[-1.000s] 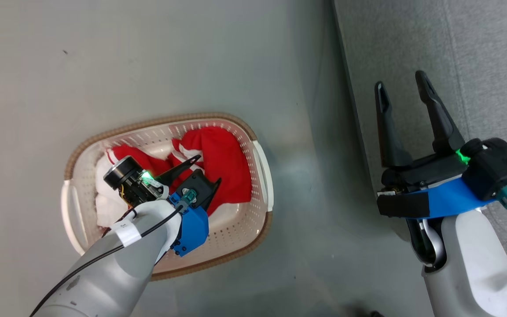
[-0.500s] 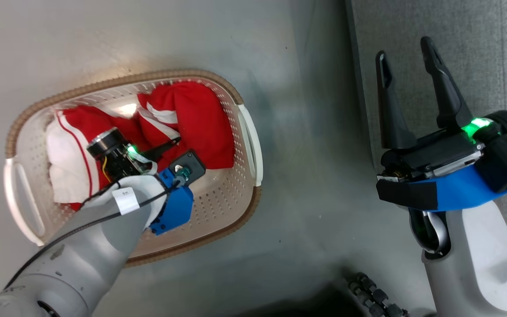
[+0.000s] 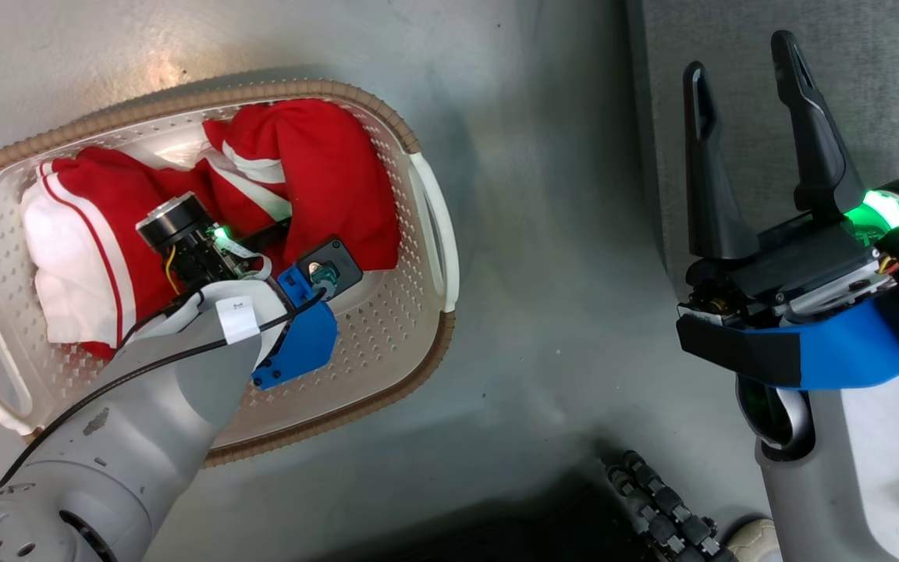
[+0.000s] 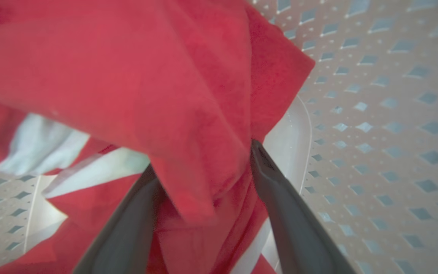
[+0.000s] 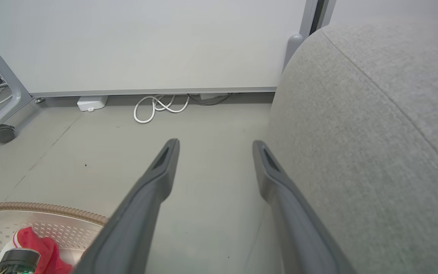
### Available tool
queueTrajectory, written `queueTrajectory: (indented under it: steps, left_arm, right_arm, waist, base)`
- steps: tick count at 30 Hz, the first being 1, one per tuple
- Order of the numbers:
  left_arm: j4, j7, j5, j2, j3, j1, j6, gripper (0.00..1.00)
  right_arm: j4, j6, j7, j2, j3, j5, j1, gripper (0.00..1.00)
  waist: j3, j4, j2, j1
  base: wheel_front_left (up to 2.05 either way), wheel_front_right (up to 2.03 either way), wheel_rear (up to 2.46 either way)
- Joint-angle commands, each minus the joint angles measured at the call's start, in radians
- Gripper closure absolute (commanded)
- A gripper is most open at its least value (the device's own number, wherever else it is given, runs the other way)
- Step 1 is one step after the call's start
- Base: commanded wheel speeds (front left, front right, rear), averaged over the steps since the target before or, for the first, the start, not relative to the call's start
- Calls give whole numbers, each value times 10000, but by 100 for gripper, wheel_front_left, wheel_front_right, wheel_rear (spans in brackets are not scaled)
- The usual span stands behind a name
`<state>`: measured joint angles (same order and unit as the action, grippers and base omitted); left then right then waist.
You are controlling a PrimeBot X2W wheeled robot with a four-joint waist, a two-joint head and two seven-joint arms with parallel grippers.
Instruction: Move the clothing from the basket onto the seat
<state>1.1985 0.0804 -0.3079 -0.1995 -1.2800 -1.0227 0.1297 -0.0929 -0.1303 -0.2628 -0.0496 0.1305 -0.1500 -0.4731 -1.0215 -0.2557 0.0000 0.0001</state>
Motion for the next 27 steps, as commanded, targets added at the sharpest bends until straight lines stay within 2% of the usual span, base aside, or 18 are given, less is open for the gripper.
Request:
queueTrajectory:
  steps: [1, 2, 3, 16, 27]
  left_arm:
    - [-34, 12, 103, 10, -33, -118, 2, 38]
    - [-47, 4, 98, 31, -32, -124, 2, 72]
    - [-72, 7, 105, 58, -34, -111, 2, 100]
    - [-615, 569, -275, 235, -34, 198, 2, 100]
    - [-1251, 1706, -642, 873, -35, 822, 3, 100]
  right_arm:
    - [-93, -7, -33, -16, 3, 75, 4, 0]
    - [-99, -7, -33, -16, 15, 84, 9, 0]
    - [-91, -7, -33, -16, 32, 81, 1, 0]
    - [138, -7, -33, -16, 20, 147, -99, 0]
    - [645, -7, -33, -19, -103, 454, 178, 0]
  waist:
    - [-50, 97, 0, -1]
    - [-54, 117, 0, -1]
    - [-51, 127, 0, -1]
    - [612, 431, 0, -1]
    - [2466, 1280, 0, -1]
  base:
    - [1, 1, 1]
    - [0, 0, 0]
    - [0, 0, 0]
    - [0, 0, 0]
    - [0, 0, 0]
